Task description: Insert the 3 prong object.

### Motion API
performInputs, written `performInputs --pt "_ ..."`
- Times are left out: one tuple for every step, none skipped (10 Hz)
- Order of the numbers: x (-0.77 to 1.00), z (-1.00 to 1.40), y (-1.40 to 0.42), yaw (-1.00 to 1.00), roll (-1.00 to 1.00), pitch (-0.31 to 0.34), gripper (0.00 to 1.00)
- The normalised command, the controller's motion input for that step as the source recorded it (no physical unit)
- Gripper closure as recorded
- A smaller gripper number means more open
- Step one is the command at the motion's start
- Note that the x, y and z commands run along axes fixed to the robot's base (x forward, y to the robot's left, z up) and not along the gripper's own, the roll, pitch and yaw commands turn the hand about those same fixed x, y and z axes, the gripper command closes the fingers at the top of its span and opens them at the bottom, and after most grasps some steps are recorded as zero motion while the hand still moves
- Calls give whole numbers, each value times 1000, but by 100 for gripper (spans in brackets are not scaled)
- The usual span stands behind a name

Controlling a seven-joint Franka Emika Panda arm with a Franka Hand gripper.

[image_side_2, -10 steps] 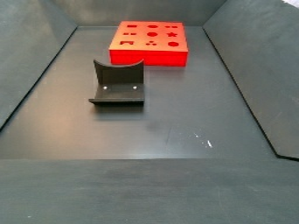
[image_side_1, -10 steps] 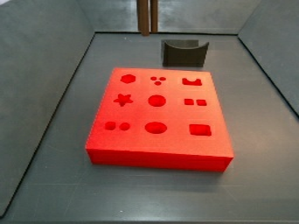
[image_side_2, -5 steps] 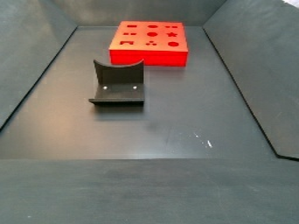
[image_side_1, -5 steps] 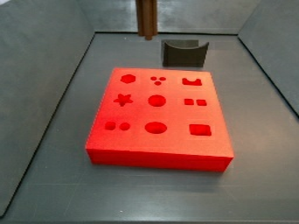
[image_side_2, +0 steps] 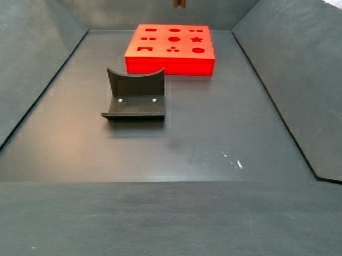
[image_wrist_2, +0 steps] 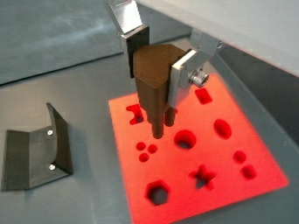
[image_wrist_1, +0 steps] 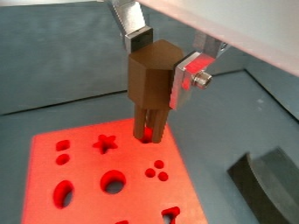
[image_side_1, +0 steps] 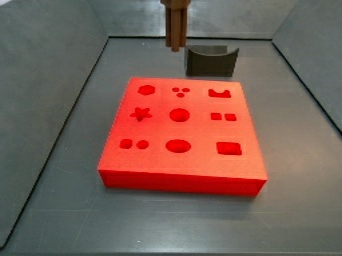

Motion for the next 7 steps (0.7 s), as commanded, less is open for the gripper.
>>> performInputs --pt "137 -363 317 -686 59 234 100" --pt "171 -411 331 -646 79 241 100" --pt "366 -340 117 -443 137 259 100" --pt "540 -251 0 -257 144 276 100" --pt "0 -23 0 0 0 0 100" --pt "140 -151 0 0 1 0 100" --pt "66 -149 0 0 0 0 100"
